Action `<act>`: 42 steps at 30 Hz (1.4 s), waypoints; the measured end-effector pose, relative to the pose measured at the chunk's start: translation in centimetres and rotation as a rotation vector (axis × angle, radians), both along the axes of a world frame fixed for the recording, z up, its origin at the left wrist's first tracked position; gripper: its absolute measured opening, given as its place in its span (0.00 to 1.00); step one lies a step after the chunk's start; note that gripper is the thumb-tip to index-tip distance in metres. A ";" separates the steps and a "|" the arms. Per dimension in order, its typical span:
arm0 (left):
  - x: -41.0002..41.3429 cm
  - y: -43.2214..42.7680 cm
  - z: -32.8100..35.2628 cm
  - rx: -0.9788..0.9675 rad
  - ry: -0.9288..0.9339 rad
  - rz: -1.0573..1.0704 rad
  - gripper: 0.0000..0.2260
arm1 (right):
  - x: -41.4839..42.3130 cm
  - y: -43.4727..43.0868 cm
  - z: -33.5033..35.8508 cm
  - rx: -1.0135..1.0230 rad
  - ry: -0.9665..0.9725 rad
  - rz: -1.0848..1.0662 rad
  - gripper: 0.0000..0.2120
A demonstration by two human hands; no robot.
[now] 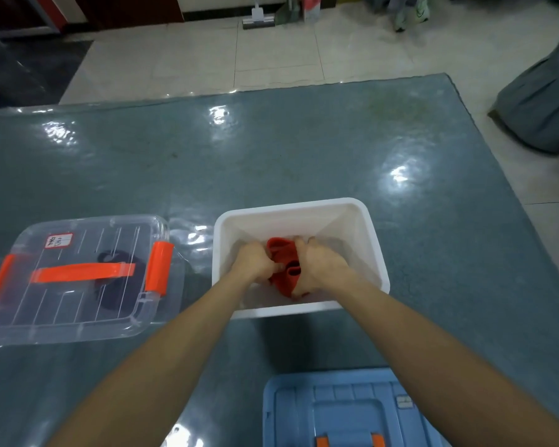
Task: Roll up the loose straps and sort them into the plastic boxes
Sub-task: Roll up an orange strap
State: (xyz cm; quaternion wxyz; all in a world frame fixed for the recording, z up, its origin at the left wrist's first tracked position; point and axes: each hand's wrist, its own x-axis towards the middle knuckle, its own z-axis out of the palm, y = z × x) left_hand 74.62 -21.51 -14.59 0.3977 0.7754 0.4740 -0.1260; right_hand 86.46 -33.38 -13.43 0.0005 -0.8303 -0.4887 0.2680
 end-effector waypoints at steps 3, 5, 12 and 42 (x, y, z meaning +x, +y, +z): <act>0.2 0.1 0.0 0.009 -0.047 0.045 0.14 | 0.3 -0.1 0.4 -0.015 0.015 -0.060 0.54; 0.3 0.2 0.0 0.023 -0.029 0.041 0.12 | 0.4 0.0 0.8 -0.043 0.023 -0.085 0.52; 0.7 0.6 -0.1 0.066 0.022 -0.010 0.15 | 1.1 -2.0 2.4 0.014 0.009 -0.073 0.32; -10.6 -7.9 7.1 0.515 -0.068 -0.590 0.17 | -5.3 -10.9 5.3 0.356 -0.195 0.209 0.24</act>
